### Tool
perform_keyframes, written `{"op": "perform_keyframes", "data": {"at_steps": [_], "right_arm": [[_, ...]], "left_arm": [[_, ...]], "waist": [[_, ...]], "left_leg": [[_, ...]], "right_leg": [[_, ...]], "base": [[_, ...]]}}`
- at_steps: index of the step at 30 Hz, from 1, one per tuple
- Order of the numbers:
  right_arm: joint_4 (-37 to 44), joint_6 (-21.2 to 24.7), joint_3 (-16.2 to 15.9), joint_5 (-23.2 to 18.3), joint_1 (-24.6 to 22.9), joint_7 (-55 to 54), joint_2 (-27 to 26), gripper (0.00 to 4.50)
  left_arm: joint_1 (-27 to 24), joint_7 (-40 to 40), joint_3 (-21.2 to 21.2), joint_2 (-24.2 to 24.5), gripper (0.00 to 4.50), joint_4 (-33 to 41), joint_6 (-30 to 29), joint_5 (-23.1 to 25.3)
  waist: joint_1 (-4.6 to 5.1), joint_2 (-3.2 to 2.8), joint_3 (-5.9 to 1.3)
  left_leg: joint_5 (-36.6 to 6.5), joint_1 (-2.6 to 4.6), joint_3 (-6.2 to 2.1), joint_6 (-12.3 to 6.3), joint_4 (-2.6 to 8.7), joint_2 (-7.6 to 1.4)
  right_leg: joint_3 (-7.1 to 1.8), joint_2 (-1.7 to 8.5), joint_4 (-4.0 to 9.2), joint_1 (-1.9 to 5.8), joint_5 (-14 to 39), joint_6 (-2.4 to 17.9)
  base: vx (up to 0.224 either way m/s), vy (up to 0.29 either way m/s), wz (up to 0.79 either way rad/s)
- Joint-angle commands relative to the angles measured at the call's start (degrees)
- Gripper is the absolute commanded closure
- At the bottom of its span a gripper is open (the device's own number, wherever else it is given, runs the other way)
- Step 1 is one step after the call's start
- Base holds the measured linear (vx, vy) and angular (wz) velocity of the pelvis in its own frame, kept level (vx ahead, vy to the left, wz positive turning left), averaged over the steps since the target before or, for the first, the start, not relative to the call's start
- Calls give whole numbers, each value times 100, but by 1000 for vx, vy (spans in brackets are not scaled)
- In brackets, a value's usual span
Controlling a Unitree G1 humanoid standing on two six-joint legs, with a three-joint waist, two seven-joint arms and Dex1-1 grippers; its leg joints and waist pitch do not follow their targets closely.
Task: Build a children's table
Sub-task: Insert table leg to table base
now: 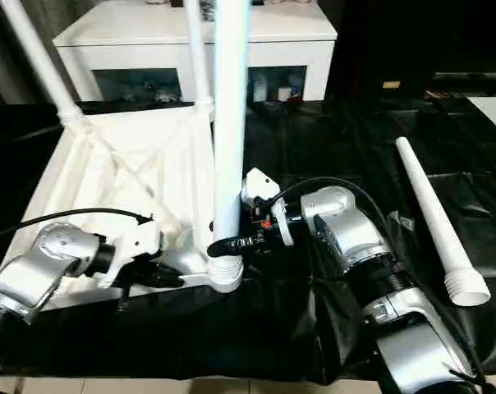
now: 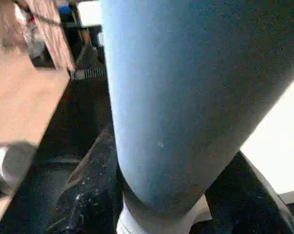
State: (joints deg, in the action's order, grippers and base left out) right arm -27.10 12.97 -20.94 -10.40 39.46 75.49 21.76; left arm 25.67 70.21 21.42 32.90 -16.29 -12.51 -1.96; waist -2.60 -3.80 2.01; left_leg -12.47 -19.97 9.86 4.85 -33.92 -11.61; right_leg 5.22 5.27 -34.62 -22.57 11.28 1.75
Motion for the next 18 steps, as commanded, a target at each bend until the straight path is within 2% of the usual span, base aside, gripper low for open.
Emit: {"op": "perform_keyframes", "data": {"at_steps": [1,6,10,12,13,15,17,18], "right_arm": [[-449,70,-667,1249,-462,-480,410,266],[-164,53,-637,1400,-735,-1091,332,266],[55,219,-511,1304,-919,-1435,280,266],[189,253,-522,1275,-1001,-1439,315,266],[409,276,-572,1220,-1148,-1320,378,266],[562,280,-654,1198,-1253,-1215,427,266],[594,275,-690,1203,-1273,-1189,438,265],[626,242,-801,1223,-1289,-1098,465,265]], "left_arm": [[214,-169,-285,104,450,186,169,-15],[92,-308,-344,74,450,403,72,-28],[46,-411,-366,33,450,497,22,-26],[74,-421,-364,21,450,500,0,-33],[125,-424,-348,-10,450,482,-9,-33],[170,-442,-323,-45,450,459,-2,-29],[186,-449,-315,-56,450,453,2,-27],[226,-489,-309,-95,450,442,-4,-30]], "waist": [[-4,30,-288],[-5,30,-273],[2,-35,-256],[16,-8,-260],[19,-35,-256],[21,6,-258],[24,-11,-270],[28,114,-278]], "left_leg": [[-747,-3,-7,-340,411,-152],[-997,-6,-19,-216,436,-152],[-1247,23,-22,-138,454,-147],[-1329,11,-32,-100,464,-143],[-1340,16,-35,-89,469,-146],[-1384,37,-32,-78,470,-151],[-1300,23,-41,-88,470,-154],[-1210,11,-36,-135,466,-153]], "right_leg": [[-285,298,355,288,778,1255],[-295,294,387,284,1111,1122],[-292,277,430,258,1382,1047],[-288,274,439,276,1469,998],[-289,273,439,270,1470,988],[-296,264,440,264,1394,1005],[-298,267,408,286,1171,1077],[-300,263,385,298,1056,1120]], "base": [[0,0,0],[0,0,0],[0,0,0],[0,0,0],[0,0,0],[0,0,0],[0,0,0],[0,0,0]]}}
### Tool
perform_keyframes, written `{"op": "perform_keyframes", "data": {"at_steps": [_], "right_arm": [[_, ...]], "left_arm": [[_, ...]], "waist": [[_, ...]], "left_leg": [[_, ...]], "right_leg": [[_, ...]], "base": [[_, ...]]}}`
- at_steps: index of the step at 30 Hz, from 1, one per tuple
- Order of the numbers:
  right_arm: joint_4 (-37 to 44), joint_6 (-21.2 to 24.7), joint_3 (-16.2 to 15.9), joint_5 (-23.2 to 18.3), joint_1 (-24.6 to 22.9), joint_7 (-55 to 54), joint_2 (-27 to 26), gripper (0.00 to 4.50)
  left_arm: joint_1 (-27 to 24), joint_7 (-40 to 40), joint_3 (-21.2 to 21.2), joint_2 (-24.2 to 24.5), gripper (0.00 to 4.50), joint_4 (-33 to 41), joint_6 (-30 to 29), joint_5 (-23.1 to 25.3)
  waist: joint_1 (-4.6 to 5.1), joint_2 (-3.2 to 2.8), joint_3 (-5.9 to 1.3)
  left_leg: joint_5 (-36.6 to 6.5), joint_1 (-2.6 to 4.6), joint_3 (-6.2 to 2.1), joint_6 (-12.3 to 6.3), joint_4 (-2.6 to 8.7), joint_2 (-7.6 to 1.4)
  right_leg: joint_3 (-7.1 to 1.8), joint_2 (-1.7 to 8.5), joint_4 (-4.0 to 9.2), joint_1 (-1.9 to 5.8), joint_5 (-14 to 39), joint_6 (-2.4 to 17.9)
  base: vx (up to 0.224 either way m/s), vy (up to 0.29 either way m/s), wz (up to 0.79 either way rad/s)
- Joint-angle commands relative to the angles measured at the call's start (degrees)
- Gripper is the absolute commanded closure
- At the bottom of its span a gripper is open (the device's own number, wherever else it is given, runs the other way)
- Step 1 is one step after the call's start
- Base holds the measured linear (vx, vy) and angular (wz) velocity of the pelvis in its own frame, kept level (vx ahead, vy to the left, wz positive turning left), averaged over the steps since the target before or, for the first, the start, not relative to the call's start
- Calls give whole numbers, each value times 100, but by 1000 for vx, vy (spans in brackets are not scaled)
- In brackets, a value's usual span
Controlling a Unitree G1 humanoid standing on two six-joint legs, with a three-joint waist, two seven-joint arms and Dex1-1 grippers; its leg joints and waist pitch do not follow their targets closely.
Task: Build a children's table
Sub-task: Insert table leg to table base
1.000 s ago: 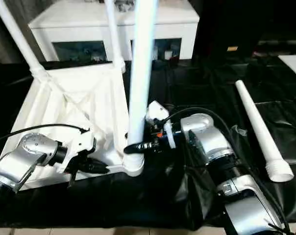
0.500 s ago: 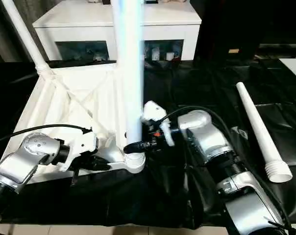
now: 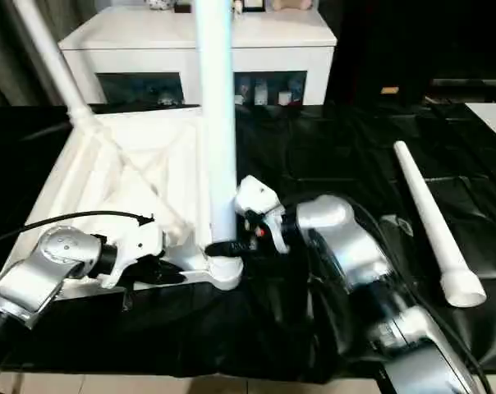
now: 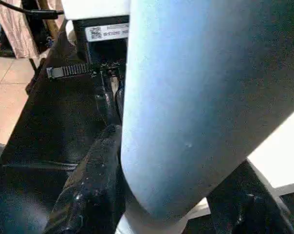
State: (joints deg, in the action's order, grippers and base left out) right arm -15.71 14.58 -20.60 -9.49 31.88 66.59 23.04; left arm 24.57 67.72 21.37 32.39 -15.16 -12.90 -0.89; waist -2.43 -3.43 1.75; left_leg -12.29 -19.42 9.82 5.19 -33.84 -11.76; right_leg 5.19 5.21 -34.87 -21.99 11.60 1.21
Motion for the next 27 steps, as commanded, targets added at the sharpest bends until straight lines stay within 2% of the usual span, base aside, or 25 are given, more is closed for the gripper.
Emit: {"op": "perform_keyframes", "data": {"at_steps": [1,2,3,4,5,6,9,10,12,14,16,17,18,20,21,22,24,26,27], "right_arm": [[-495,65,-887,1137,-538,-164,352,265],[-495,65,-887,1137,-538,-164,352,265],[-481,45,-934,1137,-558,-121,360,265],[-457,28,-969,1137,-584,-110,371,265],[-428,-62,-989,1183,-642,-181,392,265],[-423,-90,-990,1198,-658,-208,397,265],[-477,-253,-936,1253,-735,-422,362,265],[-619,-439,-813,1251,-737,-674,239,265],[-657,-171,-427,903,-681,-940,-41,265],[-593,607,530,-88,-413,-1196,-487,265],[-573,801,821,-388,-318,-1258,-597,264],[-526,972,1072,-691,-221,-1235,-632,264],[-430,1238,1452,-1181,-63,-1189,-640,264],[-359,1415,1657,-1498,30,-1127,-609,265],[-318,1558,1773,-1720,97,-1055,-540,265],[-318,1558,1773,-1720,97,-1055,-540,265],[-260,1745,1895,-1755,138,-983,-507,265],[-237,1817,1898,-1679,137,-940,-467,265],[-210,1913,1801,-1576,101,-851,-385,265]], "left_arm": [[349,-260,-302,-57,450,327,29,-142],[349,-260,-302,-57,450,327,29,-142],[338,-293,-313,-74,450,349,-1,-157],[315,-332,-328,-87,450,377,-29,-165],[237,-393,-368,-89,450,446,-84,-166],[213,-401,-377,-86,450,467,-99,-168],[92,-416,-431,-68,450,581,-170,-188],[40,-393,-454,-64,450,627,-220,-228],[10,-365,-460,-53,450,674,-245,-242],[2,-326,-450,-49,450,720,-261,-256],[1,-316,-448,-47,450,738,-274,-260],[1,-272,-430,-36,450,755,-276,-271],[-3,-251,-413,-24,450,793,-295,-274],[-4,-236,-394,-18,450,819,-309,-278],[-4,-217,-365,-23,450,826,-308,-279],[-4,-217,-365,-23,450,826,-308,-279],[3,-232,-342,-55,450,803,-289,-253],[14,-245,-329,-78,450,797,-292,-237],[44,-261,-325,-117,450,791,-315,-215]], "waist": [[-1,32,-250],[-1,19,-244],[-9,59,-241],[-8,55,-237],[-14,162,-237],[-29,120,-234],[-23,124,-224],[-18,131,-215],[-4,120,-197],[13,116,-202],[43,131,-206],[44,134,-218],[48,95,-211],[39,104,-252],[25,107,-289],[29,114,-316],[19,108,-382],[4,129,-407],[-36,121,-445]], "left_leg": [[-1187,-50,-41,-179,461,-139],[-1212,-35,-28,-190,459,-139],[-1233,-37,-28,-193,463,-142],[-1259,-38,-26,-191,466,-141],[-1242,-47,-27,-211,471,-146],[-1212,-31,-22,-215,468,-146],[-1242,-44,-28,-193,483,-153],[-1383,-37,-28,-171,493,-147],[-1543,-18,-31,-134,513,-133],[-1735,-2,-57,-50,532,-138],[-1795,-22,-88,27,546,-139],[-1767,-22,-88,29,539,-146],[-1611,-22,-77,19,531,-153],[-1326,-16,-62,-27,498,-151],[-920,-32,-32,-91,437,-130],[-630,-66,-35,-148,412,-114],[352,-129,-30,-455,302,-63],[643,-121,-22,-622,258,-51],[1007,-130,-18,-858,199,-36]], "right_leg": [[-299,281,392,244,1006,1192],[-301,283,414,226,1067,1192],[-306,291,416,228,1141,1187],[-306,292,426,227,1197,1167],[-312,301,422,236,1295,1123],[-318,309,434,215,1358,1086],[-319,304,440,219,1364,1051],[-319,310,461,208,1570,998],[-322,298,499,192,1830,934],[-326,308,509,188,2045,896],[-305,308,512,208,2078,879],[-306,309,495,209,1981,894],[-318,294,477,202,1626,1009],[-321,289,420,224,1109,1204],[-322,270,352,225,478,1340],[-317,262,302,259,81,1403],[-294,228,165,282,-1259,1592],[-285,209,123,269,-1721,1683],[-275,198,59,262,-2202,1782]], "base": [[0,0,0],[0,0,0],[0,0,0],[0,0,0],[0,0,0],[0,0,0],[0,0,0],[0,0,0],[0,0,0],[0,0,0],[0,0,0],[0,0,0],[0,0,0],[0,0,0],[0,0,0],[0,0,0],[0,0,0],[61,-6,-1],[0,0,0]]}}
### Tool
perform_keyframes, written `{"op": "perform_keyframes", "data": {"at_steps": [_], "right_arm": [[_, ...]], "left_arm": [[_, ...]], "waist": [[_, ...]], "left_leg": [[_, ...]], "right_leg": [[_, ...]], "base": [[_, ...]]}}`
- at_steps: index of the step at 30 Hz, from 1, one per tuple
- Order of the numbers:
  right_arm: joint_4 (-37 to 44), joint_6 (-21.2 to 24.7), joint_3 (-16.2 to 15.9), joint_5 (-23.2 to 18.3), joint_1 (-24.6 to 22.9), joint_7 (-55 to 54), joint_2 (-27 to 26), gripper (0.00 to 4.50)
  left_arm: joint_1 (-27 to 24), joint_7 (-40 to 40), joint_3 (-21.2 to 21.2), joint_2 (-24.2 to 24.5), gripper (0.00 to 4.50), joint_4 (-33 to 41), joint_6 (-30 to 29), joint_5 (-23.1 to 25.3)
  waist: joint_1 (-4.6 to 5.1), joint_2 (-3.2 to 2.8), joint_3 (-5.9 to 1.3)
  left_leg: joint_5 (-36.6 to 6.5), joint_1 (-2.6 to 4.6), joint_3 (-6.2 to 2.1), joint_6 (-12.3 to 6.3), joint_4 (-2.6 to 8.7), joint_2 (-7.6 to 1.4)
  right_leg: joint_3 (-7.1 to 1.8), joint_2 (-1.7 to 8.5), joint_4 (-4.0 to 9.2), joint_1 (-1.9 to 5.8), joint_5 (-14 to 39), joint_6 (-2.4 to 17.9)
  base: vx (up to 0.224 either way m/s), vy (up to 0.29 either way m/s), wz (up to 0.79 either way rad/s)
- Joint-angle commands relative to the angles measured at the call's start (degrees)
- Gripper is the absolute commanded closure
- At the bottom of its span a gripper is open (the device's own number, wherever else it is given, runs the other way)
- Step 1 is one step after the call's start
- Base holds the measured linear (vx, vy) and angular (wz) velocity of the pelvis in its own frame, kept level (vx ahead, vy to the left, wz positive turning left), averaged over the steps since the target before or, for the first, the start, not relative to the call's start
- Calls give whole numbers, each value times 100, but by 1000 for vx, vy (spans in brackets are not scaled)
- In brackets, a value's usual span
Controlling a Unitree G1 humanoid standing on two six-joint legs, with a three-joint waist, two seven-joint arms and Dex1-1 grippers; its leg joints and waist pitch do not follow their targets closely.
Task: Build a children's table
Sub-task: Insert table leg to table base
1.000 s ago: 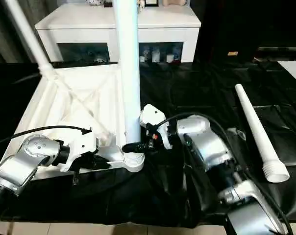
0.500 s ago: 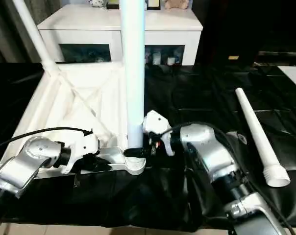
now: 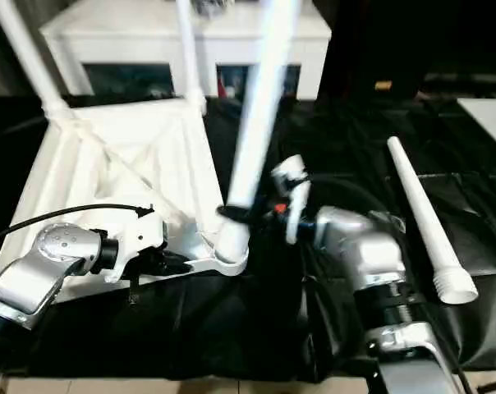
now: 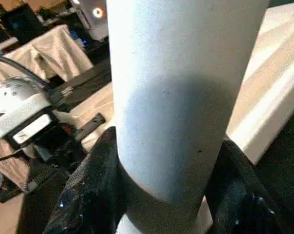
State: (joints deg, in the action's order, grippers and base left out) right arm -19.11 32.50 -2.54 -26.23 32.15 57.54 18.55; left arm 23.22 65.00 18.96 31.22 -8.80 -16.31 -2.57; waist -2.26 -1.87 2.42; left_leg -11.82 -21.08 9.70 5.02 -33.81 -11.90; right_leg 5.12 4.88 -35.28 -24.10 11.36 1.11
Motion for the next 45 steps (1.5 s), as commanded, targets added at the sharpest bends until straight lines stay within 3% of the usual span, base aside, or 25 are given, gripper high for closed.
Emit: {"op": "perform_keyframes", "data": {"at_steps": [1,2,5,6,10,16,25,36,37,45], "right_arm": [[130,128,-11,98,72,56,69,265],[132,189,-86,88,60,70,115,265],[144,259,-192,92,31,66,153,265],[164,314,-217,63,14,44,158,265],[201,424,-151,-14,-7,-5,78,266],[311,657,-29,-192,12,-106,-73,266],[282,512,-292,91,83,-30,3,266],[338,-166,-1015,847,126,167,260,266],[376,-245,-1080,921,147,174,257,266],[645,-536,-1310,1126,177,206,298,266]], "left_arm": [[179,11,-83,-1,450,156,24,-48],[187,1,-77,-5,450,158,17,-48],[179,-17,-58,1,450,160,28,-50],[178,-28,-51,8,450,162,34,-53],[179,-46,-80,19,450,141,58,-34],[193,-65,-87,8,450,105,68,-8],[224,-94,-93,32,450,54,120,6],[198,-94,-106,69,450,75,124,15],[207,-97,-103,65,450,68,125,19],[216,-128,-105,54,450,53,133,31]], "waist": [[-66,-32,-507],[-92,-37,-488],[-131,-45,-446],[-147,-44,-417],[-158,-52,-379],[-144,-43,-395],[-156,-32,-413],[-154,-37,-411],[-155,-18,-412],[-146,-26,-416]], "left_leg": [[1032,26,-7,-912,187,-30],[956,18,6,-992,182,-45],[433,28,14,-911,217,-95],[112,48,23,-735,249,-117],[-441,75,22,-298,299,-124],[-424,51,12,-198,287,-93],[-243,37,6,-258,266,-80],[-260,32,5,-309,254,-81],[-270,31,6,-307,254,-82],[-243,26,-4,-332,247,-79]], "right_leg": [[-261,230,94,464,-2251,1812],[-253,242,107,445,-2135,1829],[-253,273,168,433,-1355,1803],[-258,271,210,426,-847,1754],[-281,278,256,424,-198,1607],[-297,283,242,442,-267,1542],[-287,276,211,449,-487,1559],[-289,274,204,450,-489,1564],[-288,278,207,451,-477,1563],[-295,273,192,459,-505,1555]], "base": [[0,0,0],[0,0,0],[0,0,0],[0,0,0],[0,0,0],[0,0,0],[0,0,0],[0,0,0],[0,0,0],[0,0,0]]}}
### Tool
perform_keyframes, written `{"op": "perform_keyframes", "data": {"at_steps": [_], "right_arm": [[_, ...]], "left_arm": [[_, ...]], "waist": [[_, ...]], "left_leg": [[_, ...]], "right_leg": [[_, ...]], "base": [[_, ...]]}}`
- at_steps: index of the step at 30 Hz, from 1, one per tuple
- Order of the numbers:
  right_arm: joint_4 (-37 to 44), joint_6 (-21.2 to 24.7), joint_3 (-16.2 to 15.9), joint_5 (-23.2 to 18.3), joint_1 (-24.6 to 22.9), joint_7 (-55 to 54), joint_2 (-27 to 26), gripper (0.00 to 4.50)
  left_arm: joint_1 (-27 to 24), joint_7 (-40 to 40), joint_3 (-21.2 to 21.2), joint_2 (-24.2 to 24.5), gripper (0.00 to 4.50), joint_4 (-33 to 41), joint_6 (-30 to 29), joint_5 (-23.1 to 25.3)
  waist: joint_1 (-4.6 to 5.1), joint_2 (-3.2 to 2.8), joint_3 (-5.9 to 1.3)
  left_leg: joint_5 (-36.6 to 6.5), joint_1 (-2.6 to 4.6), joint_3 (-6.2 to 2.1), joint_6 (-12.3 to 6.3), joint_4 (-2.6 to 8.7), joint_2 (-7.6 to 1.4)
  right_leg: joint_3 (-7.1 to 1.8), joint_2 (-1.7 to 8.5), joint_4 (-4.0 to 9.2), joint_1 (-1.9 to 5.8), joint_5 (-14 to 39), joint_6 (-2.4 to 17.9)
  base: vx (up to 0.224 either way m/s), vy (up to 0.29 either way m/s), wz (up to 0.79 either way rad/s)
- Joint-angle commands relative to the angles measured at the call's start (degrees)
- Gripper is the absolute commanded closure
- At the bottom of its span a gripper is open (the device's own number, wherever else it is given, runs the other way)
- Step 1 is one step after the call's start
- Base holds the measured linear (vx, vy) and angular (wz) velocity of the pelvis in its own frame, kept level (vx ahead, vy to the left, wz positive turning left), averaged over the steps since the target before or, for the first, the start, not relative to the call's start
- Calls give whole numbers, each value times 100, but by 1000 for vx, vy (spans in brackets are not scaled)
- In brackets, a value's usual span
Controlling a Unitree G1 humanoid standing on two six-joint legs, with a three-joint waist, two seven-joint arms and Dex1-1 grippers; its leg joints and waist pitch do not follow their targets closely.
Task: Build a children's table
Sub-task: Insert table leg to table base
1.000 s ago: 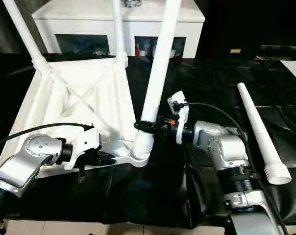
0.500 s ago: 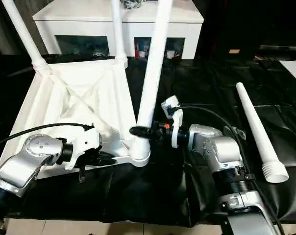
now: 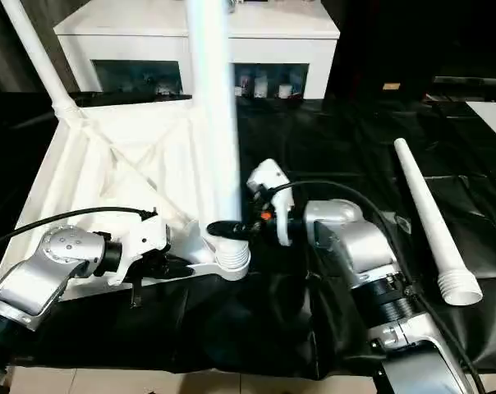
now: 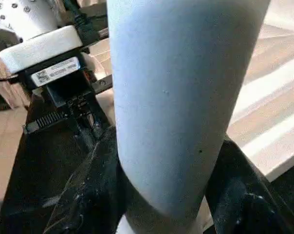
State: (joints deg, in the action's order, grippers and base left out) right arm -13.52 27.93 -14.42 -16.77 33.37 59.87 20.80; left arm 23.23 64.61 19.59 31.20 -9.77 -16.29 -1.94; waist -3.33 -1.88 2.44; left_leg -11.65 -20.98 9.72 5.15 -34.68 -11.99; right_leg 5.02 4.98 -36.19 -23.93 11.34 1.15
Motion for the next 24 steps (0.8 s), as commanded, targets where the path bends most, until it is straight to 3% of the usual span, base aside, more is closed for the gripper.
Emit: {"op": "perform_keyframes", "data": {"at_steps": [1,4,15,24], "right_arm": [[102,-153,-167,247,69,-9,113,266],[160,-349,-285,430,77,57,240,266],[620,-510,-186,434,-316,-79,371,266],[673,-856,-125,415,-842,-500,0,266]], "left_arm": [[217,-90,-168,59,450,142,138,-27],[221,-94,-171,59,450,129,150,-18],[238,-126,-193,48,450,103,176,-9],[303,-164,-196,4,450,6,213,-2]], "waist": [[-39,-25,-418],[-38,-16,-418],[-48,-42,-425],[-19,-78,-407]], "left_leg": [[-267,15,-5,-349,333,-71],[-251,13,-5,-369,329,-66],[-295,16,-12,-366,319,-70],[-607,26,-22,-233,353,-75]], "right_leg": [[-283,264,285,440,-517,1553],[-282,258,282,444,-540,1544],[-291,257,279,446,-576,1533],[-285,264,326,444,-194,1477]], "base": [[0,0,0],[0,0,0],[0,0,0],[0,0,0]]}}
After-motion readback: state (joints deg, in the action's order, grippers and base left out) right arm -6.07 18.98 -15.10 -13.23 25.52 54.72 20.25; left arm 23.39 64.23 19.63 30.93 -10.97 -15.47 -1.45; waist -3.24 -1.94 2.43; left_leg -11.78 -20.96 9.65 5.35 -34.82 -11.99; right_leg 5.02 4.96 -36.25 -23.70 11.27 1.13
